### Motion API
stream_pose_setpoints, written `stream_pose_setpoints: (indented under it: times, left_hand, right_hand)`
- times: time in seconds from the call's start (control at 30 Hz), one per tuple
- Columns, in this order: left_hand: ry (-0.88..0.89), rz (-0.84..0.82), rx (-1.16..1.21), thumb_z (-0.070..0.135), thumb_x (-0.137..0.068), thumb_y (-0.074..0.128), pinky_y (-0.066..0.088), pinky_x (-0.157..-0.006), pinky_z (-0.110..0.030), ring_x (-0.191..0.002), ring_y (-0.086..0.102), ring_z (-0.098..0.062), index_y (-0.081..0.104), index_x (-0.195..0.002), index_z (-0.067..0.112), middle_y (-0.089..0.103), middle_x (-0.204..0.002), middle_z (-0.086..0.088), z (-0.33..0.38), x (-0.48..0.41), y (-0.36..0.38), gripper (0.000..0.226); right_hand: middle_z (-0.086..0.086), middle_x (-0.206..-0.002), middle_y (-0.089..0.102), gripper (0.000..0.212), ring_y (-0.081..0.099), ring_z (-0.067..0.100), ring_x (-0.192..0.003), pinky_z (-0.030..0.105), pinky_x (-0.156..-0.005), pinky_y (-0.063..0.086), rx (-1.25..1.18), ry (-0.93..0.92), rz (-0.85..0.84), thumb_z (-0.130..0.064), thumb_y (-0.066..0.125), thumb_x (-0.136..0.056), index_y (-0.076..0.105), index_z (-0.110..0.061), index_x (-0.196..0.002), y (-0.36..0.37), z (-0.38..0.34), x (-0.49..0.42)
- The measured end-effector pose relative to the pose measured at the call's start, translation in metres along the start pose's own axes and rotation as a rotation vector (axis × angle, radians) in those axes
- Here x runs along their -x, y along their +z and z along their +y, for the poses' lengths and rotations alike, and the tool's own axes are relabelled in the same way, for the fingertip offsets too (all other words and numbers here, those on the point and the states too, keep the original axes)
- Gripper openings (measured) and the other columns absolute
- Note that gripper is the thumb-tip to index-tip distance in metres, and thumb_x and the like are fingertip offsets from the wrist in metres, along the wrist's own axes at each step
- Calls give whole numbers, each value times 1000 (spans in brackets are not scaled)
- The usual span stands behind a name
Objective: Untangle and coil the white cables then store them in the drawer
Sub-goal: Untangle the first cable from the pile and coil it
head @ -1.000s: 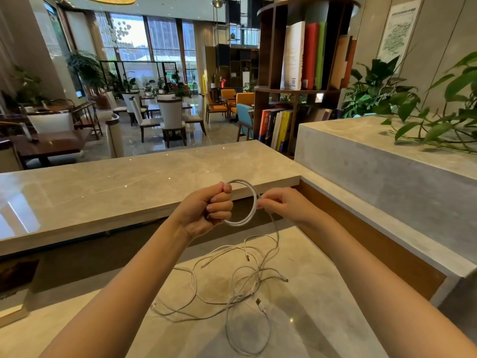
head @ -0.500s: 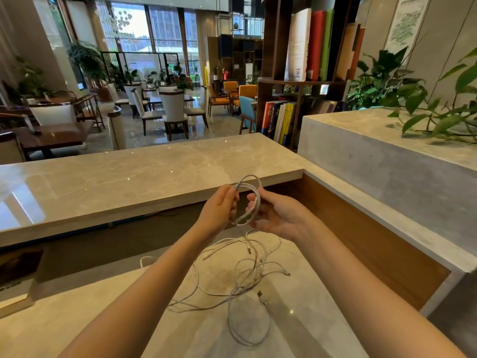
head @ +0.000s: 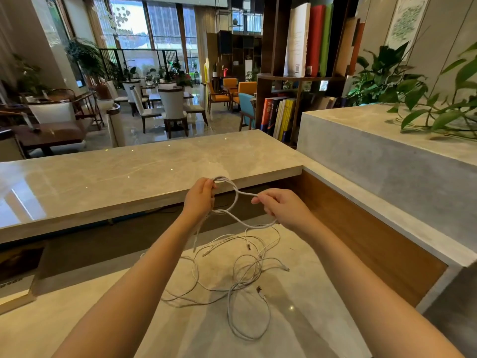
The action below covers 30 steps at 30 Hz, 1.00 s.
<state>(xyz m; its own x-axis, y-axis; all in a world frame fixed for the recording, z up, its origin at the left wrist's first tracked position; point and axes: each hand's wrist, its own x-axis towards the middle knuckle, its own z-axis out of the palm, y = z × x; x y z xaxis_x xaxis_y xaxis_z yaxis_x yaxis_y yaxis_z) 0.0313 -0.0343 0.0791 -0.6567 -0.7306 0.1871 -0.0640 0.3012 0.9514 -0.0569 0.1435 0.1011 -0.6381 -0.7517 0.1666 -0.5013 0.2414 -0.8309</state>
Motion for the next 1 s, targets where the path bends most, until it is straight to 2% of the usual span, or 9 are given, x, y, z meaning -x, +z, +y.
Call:
stream_pose_setpoints:
  times: [0.13,0.27,0.4,0.43,0.53,0.63,0.7,0.8,1.0]
  left_hand:
    - [-23,-138,73,22,-101,31,30,-53,-23,-53,34,-11,52,-86,11,38,-61,1,3,-4,-9,28]
    - [-61,-281,207,19,-101,34,26,-48,-21,-49,30,-10,58,-88,7,36,-57,3,6,-7,-18,30]
    - [22,-348,-19,23,-100,38,28,-53,-22,-52,32,-11,63,-96,6,39,-59,1,3,-6,-20,30]
    - [40,-346,-36,23,-100,38,29,-54,-23,-53,33,-11,63,-98,7,39,-60,0,2,-6,-20,30]
    - [57,-273,130,22,-101,34,29,-56,-23,-55,32,-11,60,-96,9,36,-63,0,0,-7,-23,29]
    - [17,-155,228,22,-101,33,29,-55,-24,-55,31,-12,58,-91,11,35,-61,0,-6,-10,-25,29]
    - [68,-84,33,23,-100,34,32,-56,-25,-55,36,-13,57,-91,12,40,-61,-1,-12,-12,-23,27]
    - [189,-25,-267,22,-100,35,36,-58,-25,-60,44,-13,57,-93,12,49,-67,1,-21,-13,-20,25]
    - [301,58,-400,19,-100,36,38,-62,-24,-70,49,-16,59,-95,6,58,-82,-8,-26,-15,-17,27]
  right_hand:
    - [-12,-62,52,23,44,0,-49,10,-46,33,98,-55,-140,-26,48,-96,69,-20,-101,-17,2,2]
    - [-14,-59,57,21,44,4,-53,17,-52,36,278,-52,-283,-31,52,-94,71,-26,-103,-25,9,0]
    - [-16,-54,52,22,46,-3,-44,10,-46,34,382,-80,-330,-31,53,-94,72,-20,-94,-22,11,0]
    - [-14,-55,51,23,46,-1,-46,12,-50,38,295,-74,-309,-29,52,-94,72,-18,-91,-19,13,0]
    - [-2,-60,54,21,56,9,-55,25,-63,54,-299,59,-286,-22,49,-95,68,-12,-97,-14,18,2]
    - [0,-59,48,26,44,11,-49,22,-50,45,-542,123,-311,-21,44,-98,63,-8,-108,-10,24,5]
    - [-3,-55,44,29,34,9,-47,19,-44,32,-398,135,-311,-23,42,-99,65,-9,-107,-7,23,6]
    - [-5,-52,41,28,30,8,-44,19,-42,26,-216,136,-337,-23,42,-99,67,-10,-104,-8,13,6]
    - [-1,-58,45,29,34,8,-45,19,-41,28,26,162,-258,-24,42,-98,68,-10,-96,-6,-4,4]
